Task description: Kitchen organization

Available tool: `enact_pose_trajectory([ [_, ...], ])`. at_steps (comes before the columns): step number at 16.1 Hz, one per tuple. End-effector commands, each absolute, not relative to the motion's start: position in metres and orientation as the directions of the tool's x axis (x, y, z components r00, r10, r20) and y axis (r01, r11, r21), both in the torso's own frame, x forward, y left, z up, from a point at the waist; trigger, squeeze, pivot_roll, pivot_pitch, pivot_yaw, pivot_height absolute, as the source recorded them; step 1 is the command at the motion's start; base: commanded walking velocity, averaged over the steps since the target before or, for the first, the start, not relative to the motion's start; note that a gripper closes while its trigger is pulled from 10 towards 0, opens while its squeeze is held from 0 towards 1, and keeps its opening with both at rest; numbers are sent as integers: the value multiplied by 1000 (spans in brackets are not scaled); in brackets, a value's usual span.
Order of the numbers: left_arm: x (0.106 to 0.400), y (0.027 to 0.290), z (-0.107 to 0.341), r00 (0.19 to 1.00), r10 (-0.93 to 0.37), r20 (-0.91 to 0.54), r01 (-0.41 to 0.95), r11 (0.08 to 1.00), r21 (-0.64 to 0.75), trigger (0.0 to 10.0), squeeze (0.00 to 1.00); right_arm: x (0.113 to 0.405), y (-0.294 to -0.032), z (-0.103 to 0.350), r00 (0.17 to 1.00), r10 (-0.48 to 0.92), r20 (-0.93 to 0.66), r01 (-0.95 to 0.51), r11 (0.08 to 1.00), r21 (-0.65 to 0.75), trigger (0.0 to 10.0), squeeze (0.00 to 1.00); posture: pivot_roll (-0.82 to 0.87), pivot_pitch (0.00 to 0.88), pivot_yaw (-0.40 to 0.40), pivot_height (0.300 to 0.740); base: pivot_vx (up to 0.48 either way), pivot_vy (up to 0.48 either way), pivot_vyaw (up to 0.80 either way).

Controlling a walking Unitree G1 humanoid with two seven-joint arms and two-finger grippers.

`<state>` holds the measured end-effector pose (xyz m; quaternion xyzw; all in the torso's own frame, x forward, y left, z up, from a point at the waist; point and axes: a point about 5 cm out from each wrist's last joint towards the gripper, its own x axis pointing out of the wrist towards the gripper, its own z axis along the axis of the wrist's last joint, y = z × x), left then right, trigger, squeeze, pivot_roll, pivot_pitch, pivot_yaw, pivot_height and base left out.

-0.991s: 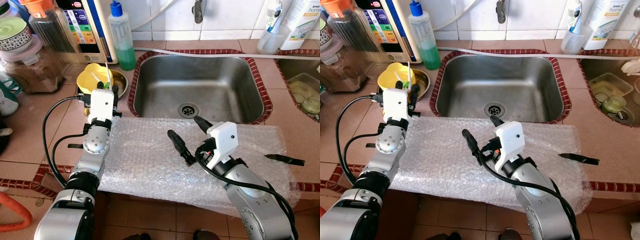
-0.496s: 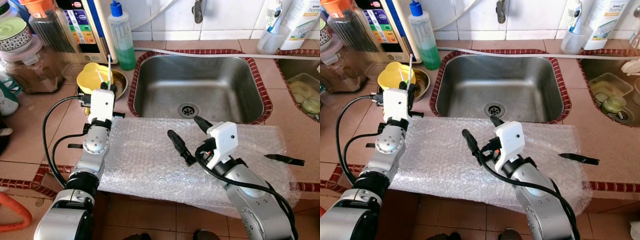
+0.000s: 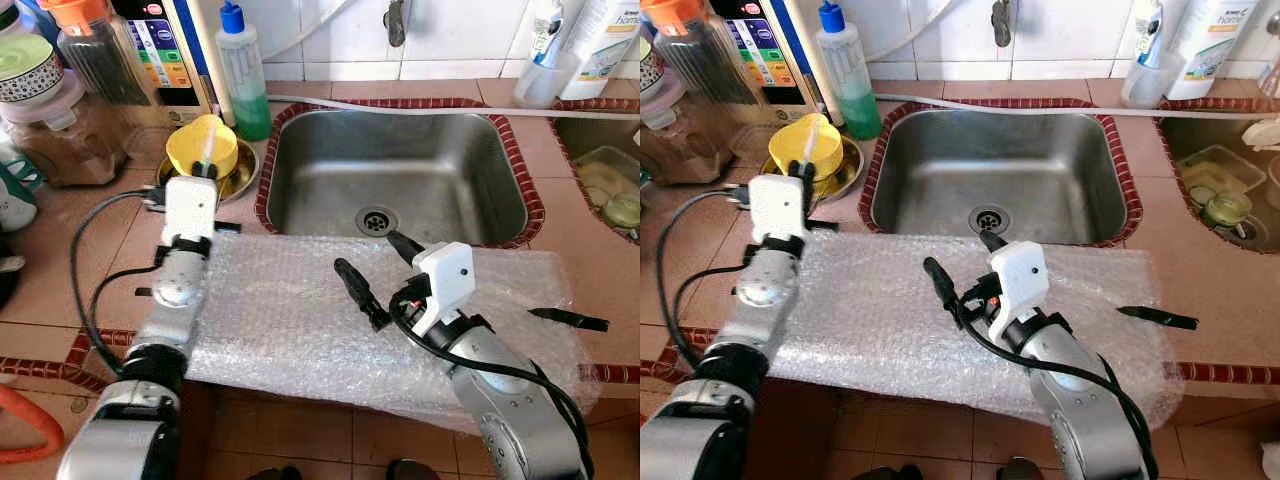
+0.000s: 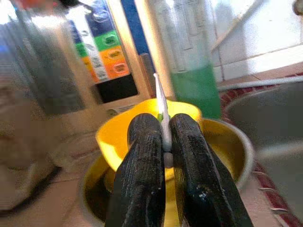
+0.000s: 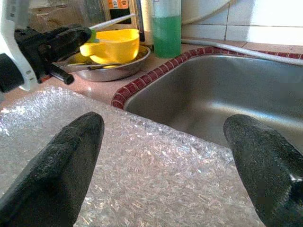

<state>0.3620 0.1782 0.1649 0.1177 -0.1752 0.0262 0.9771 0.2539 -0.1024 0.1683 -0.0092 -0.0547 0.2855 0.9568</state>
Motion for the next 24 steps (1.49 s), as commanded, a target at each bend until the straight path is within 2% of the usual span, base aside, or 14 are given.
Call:
enact_pose_trajectory([
  [1, 359, 189, 165, 934, 29, 356, -113, 970, 217, 0, 0, 254, -100, 169, 826, 554, 107, -552, 832, -46, 10000, 976, -275, 179, 100, 740, 0, 0, 0],
  [4, 351, 210, 168, 931, 47, 361, -120, 976, 182, 0, 0, 257, -100, 170, 826, 552, 112, -551, 833, -45, 10000, 973, -265, 172, 98, 740, 0, 0, 0],
  [6, 349, 211, 172, 934, 22, 357, -68, 991, 118, 0, 0, 258, -100, 169, 826, 552, 112, -551, 833, -45, 10000, 973, -257, 170, 96, 740, 0, 0, 0],
  [7, 349, 208, 178, 935, -32, 354, 26, 999, 20, 0, 0, 262, -101, 170, 828, 549, 115, -548, 835, -43, 10000, 973, -250, 167, 94, 740, 0, 0, 0],
  [13, 345, 196, 217, 895, -196, 400, 284, 943, -173, 0, 0, 282, -109, 180, 841, 519, 150, -518, 854, -51, 10000, 945, -233, 155, 93, 740, 0, 0, 0],
  [15, 340, 186, 219, 873, -315, 372, 419, 876, -240, 0, 0, 287, -110, 184, 844, 509, 169, -511, 859, -37, 10000, 737, -232, 152, 95, 740, 0, 0, 0],
  [16, 338, 183, 218, 867, -341, 363, 445, 858, -257, 0, 0, 287, -111, 185, 845, 506, 173, -509, 860, -29, 10000, 663, -231, 152, 95, 740, 0, 0, 0],
  [17, 336, 178, 214, 859, -380, 342, 482, 827, -291, 0, 0, 289, -111, 188, 848, 496, 185, -507, 862, 11, 10000, 184, -231, 152, 95, 740, 0, 0, 0],
  [18, 334, 176, 212, 853, -404, 329, 502, 807, -311, 0, 0, 291, -111, 190, 850, 489, 193, -506, 862, 42, 10000, 47, -231, 152, 95, 740, 0, 0, 0],
  [19, 330, 167, 205, 837, -458, 299, 544, 759, -359, 0, 0, 297, -113, 200, 859, 458, 227, -500, 847, 180, 10000, 0, -235, 154, 99, 740, 0, 0, 0],
  [22, 322, 154, 198, 797, -542, 265, 601, 678, -422, 0, 0, 303, -114, 206, 860, 446, 248, -506, 806, 307, 10000, 0, -238, 155, 103, 740, 0, 0, 0],
  [23, 317, 144, 195, 767, -599, 230, 636, 666, -390, 0, 0, 302, -112, 206, 816, 537, 213, -561, 825, 68, 10000, 0, -238, 158, 105, 740, 0, 0, 0],
  [24, 316, 143, 195, 764, -605, 226, 640, 663, -388, 0, 0, 302, -112, 205, 807, 557, 198, -570, 821, 14, 10000, 0, -238, 158, 105, 740, 0, 0, 0],
])
